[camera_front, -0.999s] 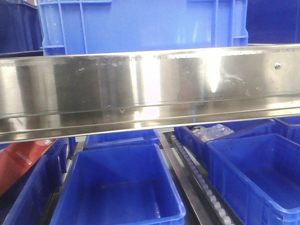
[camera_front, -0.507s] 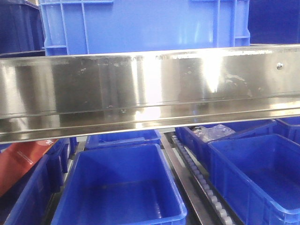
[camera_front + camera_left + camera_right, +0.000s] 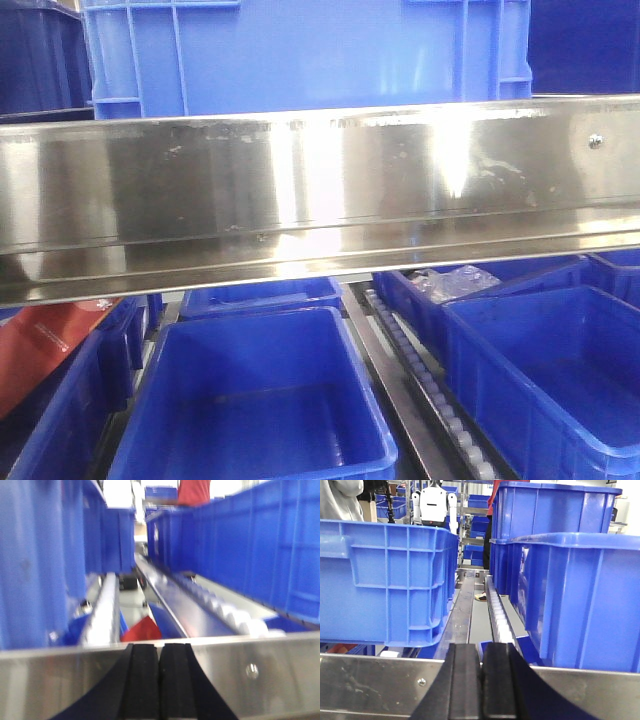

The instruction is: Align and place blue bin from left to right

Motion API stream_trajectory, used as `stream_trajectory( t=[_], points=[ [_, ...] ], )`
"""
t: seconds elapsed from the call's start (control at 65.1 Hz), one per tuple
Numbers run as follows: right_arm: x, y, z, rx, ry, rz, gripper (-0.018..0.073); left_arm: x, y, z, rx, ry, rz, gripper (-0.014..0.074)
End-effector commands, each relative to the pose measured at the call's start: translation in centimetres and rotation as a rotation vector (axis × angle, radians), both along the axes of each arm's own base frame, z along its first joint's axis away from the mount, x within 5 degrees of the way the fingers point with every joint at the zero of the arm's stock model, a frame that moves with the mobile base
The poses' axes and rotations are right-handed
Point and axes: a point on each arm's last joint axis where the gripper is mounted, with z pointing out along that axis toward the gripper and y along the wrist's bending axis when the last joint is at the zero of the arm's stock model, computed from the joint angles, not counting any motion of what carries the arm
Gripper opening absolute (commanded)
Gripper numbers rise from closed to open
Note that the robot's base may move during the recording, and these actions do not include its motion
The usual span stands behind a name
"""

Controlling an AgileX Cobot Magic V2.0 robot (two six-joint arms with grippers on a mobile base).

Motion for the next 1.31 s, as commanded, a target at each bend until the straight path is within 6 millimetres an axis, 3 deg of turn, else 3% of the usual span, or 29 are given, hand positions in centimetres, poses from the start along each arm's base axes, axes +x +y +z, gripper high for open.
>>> stream_trajectory(
  t=[0.0,0.845,1.03,1.183,1.291],
  points=[
    [-0.1,-0.1,0.2,-0.01,-0.029,-0.01,-0.0068,-0.1,0.0,0.2,-0.005,-0.02,-0.001,-0.0111],
    [-0.1,-0.1,0.3,-0.007,-0.044,-0.014,-0.0068,-0.1,0.0,0.2,-0.005,-0.026,0.001,-0.0111],
    [-0.5,-0.6,-0.2,-0.044,-0.027,-0.097,-0.0068,-0.1,0.0,0.2,-0.005,-0.026,0.001,-0.0111],
    [-1.3,-1.0,-1.8,-0.013,-0.049,-0.178,-0.0068,-0.1,0.0,0.2,-0.005,-0.026,0.001,-0.0111],
    [-1.0,-1.2,-4.1,0.018,-0.009,-0.223,-0.0068,-0.1,0.0,0.2,-0.005,-0.026,0.001,-0.0111]
  ],
)
